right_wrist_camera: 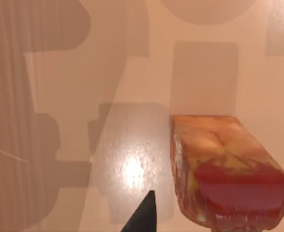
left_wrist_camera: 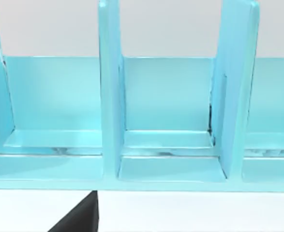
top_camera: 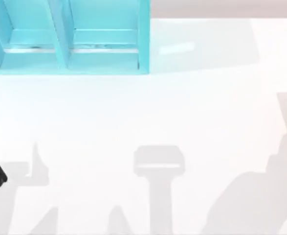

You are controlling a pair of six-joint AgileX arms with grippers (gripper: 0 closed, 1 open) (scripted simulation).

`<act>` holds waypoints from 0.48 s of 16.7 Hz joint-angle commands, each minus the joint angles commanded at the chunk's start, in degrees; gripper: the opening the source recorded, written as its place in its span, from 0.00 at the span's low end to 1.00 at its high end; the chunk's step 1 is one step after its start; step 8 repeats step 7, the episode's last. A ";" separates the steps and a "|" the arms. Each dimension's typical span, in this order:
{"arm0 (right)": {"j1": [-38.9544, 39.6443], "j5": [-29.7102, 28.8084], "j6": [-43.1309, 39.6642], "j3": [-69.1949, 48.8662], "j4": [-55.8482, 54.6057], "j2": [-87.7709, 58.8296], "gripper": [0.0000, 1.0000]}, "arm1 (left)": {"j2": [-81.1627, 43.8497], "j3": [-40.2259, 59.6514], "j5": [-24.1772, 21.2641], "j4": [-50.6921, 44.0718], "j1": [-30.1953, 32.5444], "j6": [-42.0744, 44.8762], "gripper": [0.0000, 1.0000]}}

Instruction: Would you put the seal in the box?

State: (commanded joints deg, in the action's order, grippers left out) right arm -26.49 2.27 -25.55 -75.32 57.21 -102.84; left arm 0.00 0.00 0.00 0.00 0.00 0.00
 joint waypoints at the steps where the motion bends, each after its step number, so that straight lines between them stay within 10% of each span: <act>1: 0.00 0.00 0.00 0.00 0.00 0.00 0.98 | 0.00 0.00 0.00 0.00 0.00 0.00 1.00; 8: 0.00 0.00 0.00 0.00 0.00 0.00 1.00 | 0.00 0.00 0.00 0.00 0.00 0.00 1.00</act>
